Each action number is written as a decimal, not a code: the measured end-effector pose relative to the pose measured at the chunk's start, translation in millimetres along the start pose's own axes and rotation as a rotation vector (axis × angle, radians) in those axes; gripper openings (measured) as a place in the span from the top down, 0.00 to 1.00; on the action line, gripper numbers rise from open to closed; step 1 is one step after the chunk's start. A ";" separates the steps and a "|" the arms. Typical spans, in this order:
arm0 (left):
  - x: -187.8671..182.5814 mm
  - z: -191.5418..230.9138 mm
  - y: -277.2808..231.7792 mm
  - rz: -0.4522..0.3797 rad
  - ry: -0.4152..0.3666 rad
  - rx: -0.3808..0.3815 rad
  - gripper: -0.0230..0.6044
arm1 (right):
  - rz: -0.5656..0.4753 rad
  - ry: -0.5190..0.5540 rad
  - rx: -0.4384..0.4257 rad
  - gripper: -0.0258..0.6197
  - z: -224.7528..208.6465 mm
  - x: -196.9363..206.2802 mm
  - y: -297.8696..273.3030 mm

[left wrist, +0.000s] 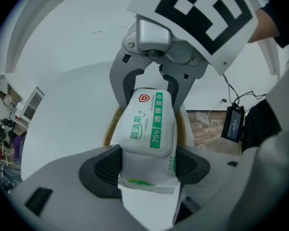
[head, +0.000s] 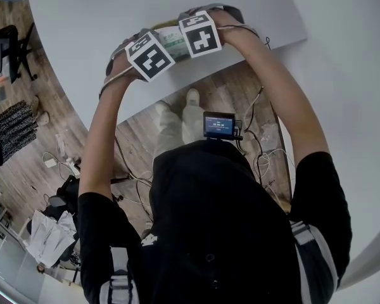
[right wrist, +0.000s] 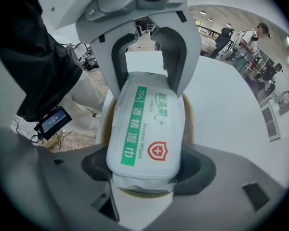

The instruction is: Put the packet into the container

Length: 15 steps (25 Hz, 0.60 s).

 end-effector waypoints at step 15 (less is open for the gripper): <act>3.5 1.7 17.6 -0.061 0.020 0.052 0.47 | -0.060 -0.046 0.027 0.43 -4.4 1.1 5.0</act>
Point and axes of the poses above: the fingertips, and each gripper's own axes: y backward along the fingers, z to its left, x out of its underside, the point moved 1 cm from there along y, backward along the fingers, and after that the axes turned 5 degrees about z, right-handed, at the moved point
